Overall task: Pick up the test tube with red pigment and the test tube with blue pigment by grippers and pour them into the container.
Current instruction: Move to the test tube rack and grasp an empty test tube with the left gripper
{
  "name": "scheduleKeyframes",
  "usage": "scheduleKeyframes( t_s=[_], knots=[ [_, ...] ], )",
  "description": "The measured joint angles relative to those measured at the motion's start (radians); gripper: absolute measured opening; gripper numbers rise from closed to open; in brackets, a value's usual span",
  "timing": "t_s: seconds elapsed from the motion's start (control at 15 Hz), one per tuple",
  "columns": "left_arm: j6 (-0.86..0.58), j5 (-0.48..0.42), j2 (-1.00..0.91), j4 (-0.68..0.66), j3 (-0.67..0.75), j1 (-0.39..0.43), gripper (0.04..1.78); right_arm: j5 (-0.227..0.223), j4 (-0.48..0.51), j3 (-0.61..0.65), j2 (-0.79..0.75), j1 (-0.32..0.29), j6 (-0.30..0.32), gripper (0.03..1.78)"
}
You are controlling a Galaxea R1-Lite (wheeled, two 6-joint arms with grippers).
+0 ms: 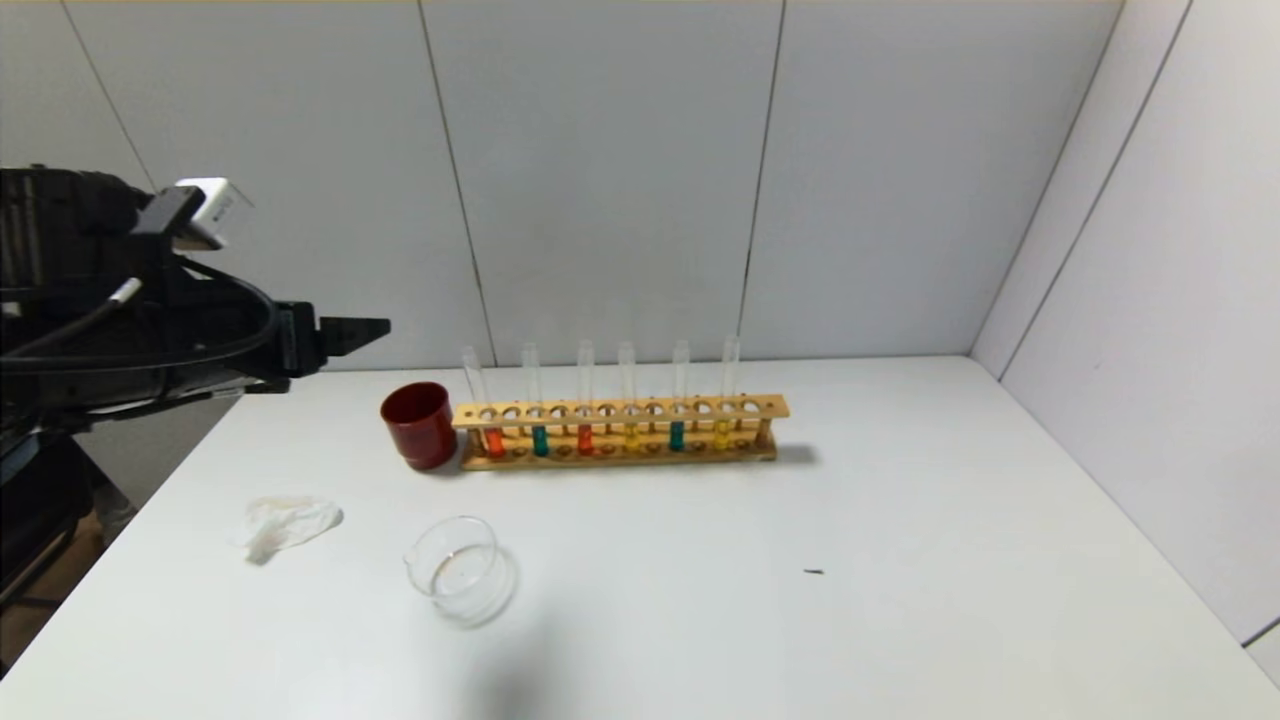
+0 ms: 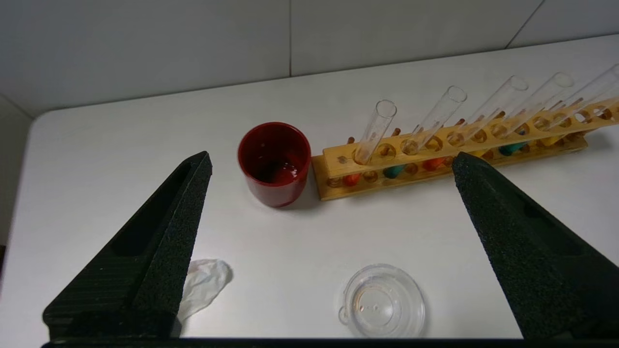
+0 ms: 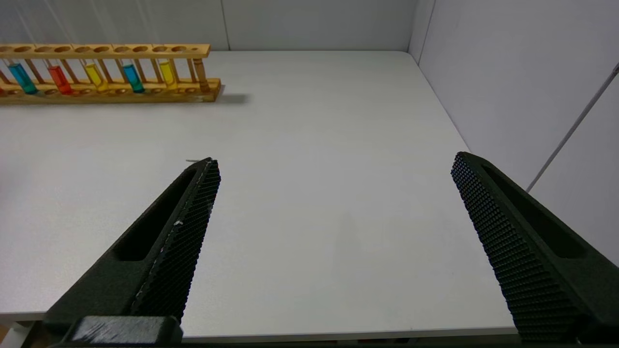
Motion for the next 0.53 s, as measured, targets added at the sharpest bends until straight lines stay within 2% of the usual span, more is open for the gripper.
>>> scheduleKeyframes(
  t_s=[0.2,0.53],
  knots=[
    [-0.046,0.001,0.159,-0.129,-0.02,-0.033,1.75,0.0,0.0,0.0,0.0,0.0,0.0,1.75],
    [-0.044,0.004,0.294,-0.21,-0.026,-0.072,1.75,0.0,0.0,0.0,0.0,0.0,0.0,1.75]
  ],
)
